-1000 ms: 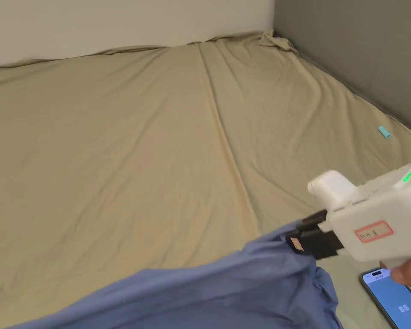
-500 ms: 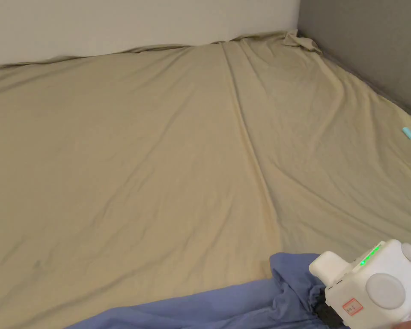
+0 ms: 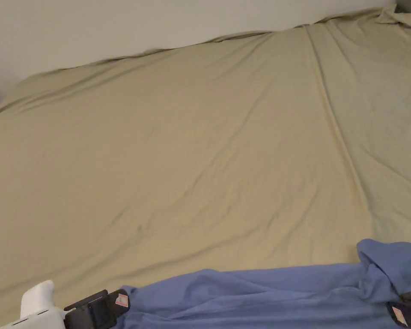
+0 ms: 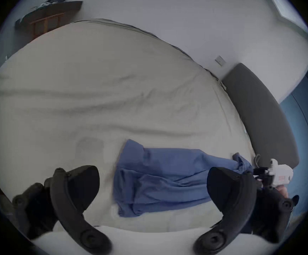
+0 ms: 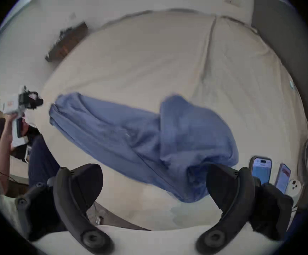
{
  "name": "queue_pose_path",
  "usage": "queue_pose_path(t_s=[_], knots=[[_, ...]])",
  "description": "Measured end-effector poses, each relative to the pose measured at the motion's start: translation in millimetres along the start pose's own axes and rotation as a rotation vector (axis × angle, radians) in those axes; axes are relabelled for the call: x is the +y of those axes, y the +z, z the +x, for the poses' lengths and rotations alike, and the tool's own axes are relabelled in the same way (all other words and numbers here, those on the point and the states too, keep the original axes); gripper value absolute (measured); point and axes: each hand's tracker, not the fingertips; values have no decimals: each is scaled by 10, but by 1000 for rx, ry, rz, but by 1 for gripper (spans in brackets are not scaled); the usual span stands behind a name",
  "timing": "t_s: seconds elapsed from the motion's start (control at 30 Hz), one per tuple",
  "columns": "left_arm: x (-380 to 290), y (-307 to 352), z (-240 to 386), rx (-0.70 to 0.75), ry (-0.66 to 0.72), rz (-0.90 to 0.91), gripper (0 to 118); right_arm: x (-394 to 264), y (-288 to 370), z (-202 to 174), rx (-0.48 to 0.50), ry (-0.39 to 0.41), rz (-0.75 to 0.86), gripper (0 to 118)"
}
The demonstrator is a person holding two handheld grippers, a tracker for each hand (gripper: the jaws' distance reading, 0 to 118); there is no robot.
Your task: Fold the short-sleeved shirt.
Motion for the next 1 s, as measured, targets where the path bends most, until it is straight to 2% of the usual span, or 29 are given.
queue_pose_path(t_s=[0.1, 0.13, 0.17, 0.2, 0.23, 0.27, 0.33, 0.37, 0.47, 0.57, 0.6, 0.63, 0.67, 0.7, 0.77, 0.87, 0.9, 0.93, 0.97, 1.0], knots=[[40, -126, -40, 132, -90, -44, 118, 153, 192, -179, 4, -8, 102, 114], [32, -188, -46, 166, -99, -66, 118, 188, 218, -226, -10, -10, 126, 109], [28, -268, -54, 184, -91, -99, 104, 233, 241, -289, -34, -1, 146, 77], [27, -337, -68, 167, -91, -94, 66, 250, 132, -292, -73, 13, 148, 30], [9, -407, -88, 161, -94, -97, 6, 267, 95, -333, -114, 10, 141, 4], [-27, -438, -106, 173, -87, -97, 0, 268, 88, -353, -89, -1, 156, 4], [-28, -461, -124, 25, -32, -158, 0, 268, 86, -351, 74, -35, 177, 4], [-11, -441, -130, 3, -41, -142, 0, 263, 87, -367, 107, -63, 194, 3], [60, -417, -243, -9, -36, -149, 0, 260, 69, -422, 107, -72, 203, 3], [144, -426, -379, -151, 31, -195, 0, 290, 32, -427, 114, -66, 195, 3], [169, -437, -434, -161, 26, -219, 8, 309, 6, -424, 114, -62, 186, 3], [202, -433, -433, -133, 7, -209, 59, 318, 0, -424, 110, -57, 181, 3], [236, -437, -424, 1, -82, -162, 118, 321, 1, -424, 103, -52, 179, 3], [216, -511, -408, 52, -130, -176, 118, 322, 3, -419, 102, -49, 180, 3], [144, -483, -409, -15, -155, -254, 118, 329, 10, -413, 129, -61, 186, 3], [-38, -643, -422, -78, -86, -353, 118, 330, 6, -377, 201, -96, 202, 3], [114, -956, -373, -60, -98, -347, 118, 327, 2, -370, 213, -100, 203, 3], [128, -929, -306, 0, -160, -310, 118, 324, -2, -367, 228, -101, 200, 3], [149, -896, -229, -15, -206, -290, 107, 317, -5, -372, 238, -99, 197, 3], [156, -869, -207, -82, -185, -276, 84, 306, -6, -379, 243, -97, 196, 3]])
